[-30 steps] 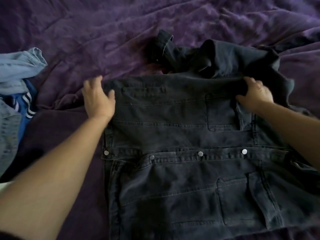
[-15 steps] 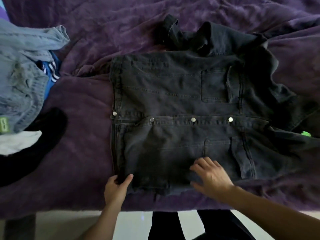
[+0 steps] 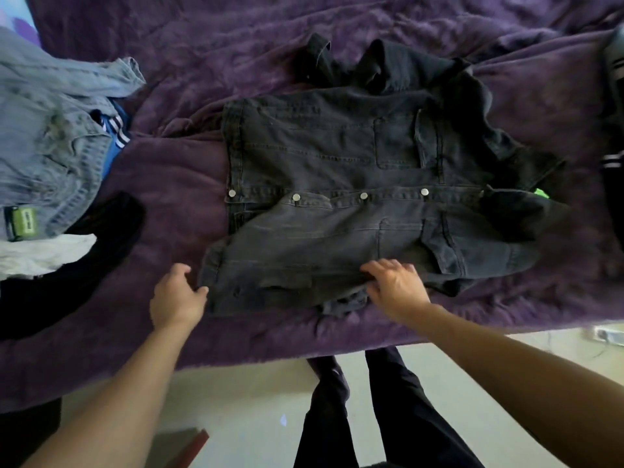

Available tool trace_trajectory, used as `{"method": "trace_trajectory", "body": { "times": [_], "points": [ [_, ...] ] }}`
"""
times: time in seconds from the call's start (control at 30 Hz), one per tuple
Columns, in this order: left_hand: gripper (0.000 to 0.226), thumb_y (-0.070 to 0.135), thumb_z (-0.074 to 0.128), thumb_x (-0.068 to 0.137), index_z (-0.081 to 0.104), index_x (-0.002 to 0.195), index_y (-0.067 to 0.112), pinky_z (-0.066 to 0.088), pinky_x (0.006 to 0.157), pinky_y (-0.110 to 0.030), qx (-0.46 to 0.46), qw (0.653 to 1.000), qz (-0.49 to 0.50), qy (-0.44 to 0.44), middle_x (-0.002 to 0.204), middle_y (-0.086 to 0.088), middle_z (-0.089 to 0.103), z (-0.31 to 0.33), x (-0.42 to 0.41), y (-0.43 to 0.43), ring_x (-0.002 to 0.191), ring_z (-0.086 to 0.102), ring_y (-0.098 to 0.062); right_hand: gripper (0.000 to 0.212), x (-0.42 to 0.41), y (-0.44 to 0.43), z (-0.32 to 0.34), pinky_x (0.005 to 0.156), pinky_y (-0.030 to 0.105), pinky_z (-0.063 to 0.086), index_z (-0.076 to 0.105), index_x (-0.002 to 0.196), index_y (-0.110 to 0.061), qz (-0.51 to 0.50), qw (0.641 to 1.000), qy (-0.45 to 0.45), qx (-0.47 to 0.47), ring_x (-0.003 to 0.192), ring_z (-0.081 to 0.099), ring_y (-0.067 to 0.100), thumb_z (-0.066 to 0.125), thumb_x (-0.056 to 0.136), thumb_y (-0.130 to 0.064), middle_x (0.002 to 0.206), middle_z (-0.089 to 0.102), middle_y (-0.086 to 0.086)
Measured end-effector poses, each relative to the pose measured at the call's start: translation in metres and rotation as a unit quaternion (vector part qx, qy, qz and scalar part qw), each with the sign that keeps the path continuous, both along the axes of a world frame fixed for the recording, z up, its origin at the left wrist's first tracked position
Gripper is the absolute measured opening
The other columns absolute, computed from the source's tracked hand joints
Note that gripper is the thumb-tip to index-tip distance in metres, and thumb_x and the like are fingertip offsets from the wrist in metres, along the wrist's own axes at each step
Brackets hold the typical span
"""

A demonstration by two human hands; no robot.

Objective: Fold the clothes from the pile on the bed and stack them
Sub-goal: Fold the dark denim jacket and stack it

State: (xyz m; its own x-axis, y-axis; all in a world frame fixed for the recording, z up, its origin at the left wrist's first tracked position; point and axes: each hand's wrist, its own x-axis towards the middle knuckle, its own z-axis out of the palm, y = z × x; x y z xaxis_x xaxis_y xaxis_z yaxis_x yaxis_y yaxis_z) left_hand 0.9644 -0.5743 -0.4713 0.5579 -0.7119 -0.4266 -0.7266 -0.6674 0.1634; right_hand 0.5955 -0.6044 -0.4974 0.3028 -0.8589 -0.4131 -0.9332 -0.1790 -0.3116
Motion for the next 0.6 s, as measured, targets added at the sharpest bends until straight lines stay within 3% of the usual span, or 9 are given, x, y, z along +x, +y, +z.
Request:
{"method": "trace_trajectory", "body": {
  "times": [0.1, 0.17, 0.23, 0.3, 0.37, 0.43, 0.5, 0.53, 0.6],
  "points": [
    [0.025, 0.018, 0.069, 0.080, 0.062, 0.104, 0.016, 0.050, 0.075, -0.043, -0.034, 0.998, -0.057, -0.001, 0.103, -0.014, 0.065, 0.001, -0.044, 0.011, 0.099, 0.060, -0.037, 0.036, -0.015, 0.036, 0.000, 0.088, 0.034, 0.038, 0.058, 0.121, -0.025, -0.033, 0.997, 0.036, 0.052, 0.115, 0.051, 0.024, 0.055, 0.085, -0.029, 0.114, 0.057, -0.001],
    [0.011, 0.022, 0.068, 0.080, 0.065, 0.090, 0.019, 0.050, 0.068, -0.038, -0.050, 0.988, -0.142, 0.034, 0.091, -0.009, 0.068, -0.003, -0.086, 0.027, 0.090, 0.063, -0.034, 0.022, -0.042, 0.054, -0.002, 0.083, 0.034, 0.042, 0.063, 0.106, -0.024, -0.118, 0.989, 0.027, 0.081, 0.107, 0.056, 0.026, 0.057, 0.084, -0.026, 0.107, 0.058, 0.000],
    [0.012, 0.032, 0.066, 0.082, 0.066, 0.084, 0.020, 0.048, 0.066, -0.035, -0.023, 0.971, -0.230, 0.058, 0.085, -0.004, 0.069, -0.012, -0.131, 0.044, 0.086, 0.065, -0.029, 0.015, -0.079, 0.060, -0.003, 0.076, 0.033, 0.046, 0.067, 0.095, -0.024, -0.231, 0.967, 0.033, 0.099, 0.098, 0.062, 0.028, 0.060, 0.082, -0.024, 0.102, 0.063, 0.002],
    [0.021, 0.041, 0.060, 0.086, 0.067, 0.095, 0.023, 0.046, 0.073, -0.033, 0.012, 0.951, -0.303, 0.057, 0.094, 0.000, 0.067, -0.027, -0.170, 0.060, 0.094, 0.063, -0.024, 0.016, -0.115, 0.052, -0.005, 0.074, 0.033, 0.049, 0.071, 0.092, -0.021, -0.342, 0.933, 0.051, 0.100, 0.092, 0.065, 0.030, 0.062, 0.079, -0.022, 0.097, 0.069, 0.007],
    [0.043, 0.045, 0.059, 0.086, 0.058, 0.124, 0.025, 0.043, 0.085, -0.036, 0.030, 0.941, -0.336, 0.037, 0.113, -0.002, 0.059, -0.046, -0.196, 0.068, 0.107, 0.055, -0.024, 0.019, -0.144, 0.037, -0.016, 0.076, 0.036, 0.051, 0.073, 0.092, -0.015, -0.439, 0.894, 0.036, 0.082, 0.090, 0.066, 0.032, 0.065, 0.079, -0.025, 0.096, 0.071, 0.011],
    [0.066, 0.048, 0.066, 0.080, 0.045, 0.137, 0.022, 0.042, 0.088, -0.040, 0.012, 0.943, -0.332, 0.006, 0.121, -0.008, 0.050, -0.065, -0.208, 0.066, 0.110, 0.048, -0.029, 0.033, -0.161, 0.019, -0.033, 0.079, 0.043, 0.054, 0.070, 0.100, -0.007, -0.565, 0.821, -0.056, 0.059, 0.089, 0.066, 0.032, 0.071, 0.077, -0.032, 0.098, 0.069, 0.013],
    [0.078, 0.048, 0.077, 0.068, 0.048, 0.134, 0.018, 0.042, 0.084, -0.046, -0.022, 0.945, -0.325, -0.024, 0.118, -0.015, 0.050, -0.078, -0.217, 0.056, 0.107, 0.048, -0.034, 0.053, -0.169, 0.000, -0.047, 0.081, 0.044, 0.056, 0.063, 0.116, -0.004, -0.698, 0.690, -0.185, 0.053, 0.089, 0.065, 0.030, 0.076, 0.074, -0.034, 0.103, 0.067, 0.012],
    [0.080, 0.047, 0.081, 0.064, 0.050, 0.131, 0.017, 0.041, 0.083, -0.047, -0.027, 0.944, -0.327, -0.038, 0.117, -0.018, 0.051, -0.083, -0.219, 0.048, 0.106, 0.048, -0.036, 0.063, -0.173, -0.009, -0.054, 0.080, 0.043, 0.057, 0.057, 0.123, -0.005, -0.739, 0.631, -0.232, 0.047, 0.091, 0.066, 0.028, 0.079, 0.072, -0.036, 0.107, 0.065, 0.011],
    [0.073, 0.036, 0.085, 0.060, 0.056, 0.125, 0.015, 0.041, 0.082, -0.049, -0.028, 0.937, -0.342, -0.066, 0.113, -0.021, 0.054, -0.092, -0.221, 0.029, 0.104, 0.051, -0.039, 0.072, -0.179, -0.029, -0.061, 0.068, 0.037, 0.060, 0.053, 0.127, -0.007, -0.775, 0.556, -0.300, 0.034, 0.085, 0.068, 0.024, 0.084, 0.068, -0.036, 0.108, 0.065, 0.009]
  ]
}}
